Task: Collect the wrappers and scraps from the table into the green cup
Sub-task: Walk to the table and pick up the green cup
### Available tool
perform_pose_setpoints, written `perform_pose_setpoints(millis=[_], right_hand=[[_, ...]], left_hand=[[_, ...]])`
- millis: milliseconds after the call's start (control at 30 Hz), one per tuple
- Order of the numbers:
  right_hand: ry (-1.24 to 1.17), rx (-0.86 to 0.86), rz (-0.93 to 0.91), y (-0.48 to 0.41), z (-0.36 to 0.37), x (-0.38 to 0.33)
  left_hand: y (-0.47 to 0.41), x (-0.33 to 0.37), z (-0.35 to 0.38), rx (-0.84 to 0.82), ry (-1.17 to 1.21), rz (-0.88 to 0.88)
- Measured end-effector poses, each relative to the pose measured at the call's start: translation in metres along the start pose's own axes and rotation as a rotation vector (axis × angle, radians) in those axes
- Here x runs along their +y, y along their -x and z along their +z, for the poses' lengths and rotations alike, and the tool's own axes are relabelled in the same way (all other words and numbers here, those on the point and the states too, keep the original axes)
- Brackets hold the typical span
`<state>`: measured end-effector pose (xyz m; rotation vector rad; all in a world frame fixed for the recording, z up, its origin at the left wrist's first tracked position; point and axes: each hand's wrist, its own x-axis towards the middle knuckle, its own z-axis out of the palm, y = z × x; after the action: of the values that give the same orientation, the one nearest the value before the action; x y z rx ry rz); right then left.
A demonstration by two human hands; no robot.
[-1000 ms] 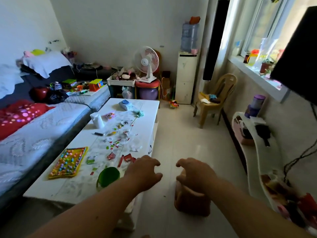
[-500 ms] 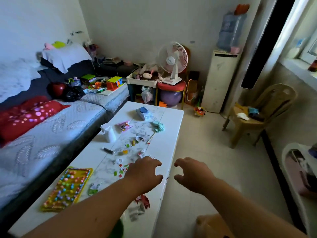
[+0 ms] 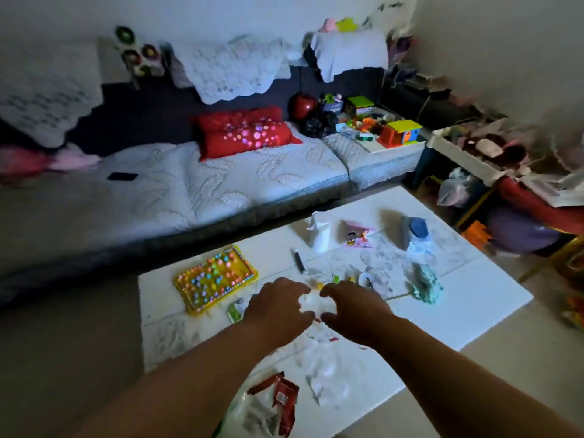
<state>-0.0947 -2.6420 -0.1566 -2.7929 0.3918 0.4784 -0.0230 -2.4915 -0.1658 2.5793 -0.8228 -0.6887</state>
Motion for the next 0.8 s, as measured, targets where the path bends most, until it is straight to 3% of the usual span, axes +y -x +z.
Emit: perform_pose_setpoints(millis=[267, 533, 800], right_hand=[[0.051, -0.031, -0.234, -0.039, 0.009, -0.026], [-0.03, 0.046, -0.225, -0.055, 0.06, -0.027], [-0.052, 0.093, -0.282, -0.11, 0.168, 0.007]], left_hand=[[0.014, -0.04, -0.001, 0.096, 0.028, -0.253], [0.007, -0.07, 0.023, 0.146, -0.017, -0.233], [-0.046, -0.107, 0.123, 0.136, -0.022, -0.246]])
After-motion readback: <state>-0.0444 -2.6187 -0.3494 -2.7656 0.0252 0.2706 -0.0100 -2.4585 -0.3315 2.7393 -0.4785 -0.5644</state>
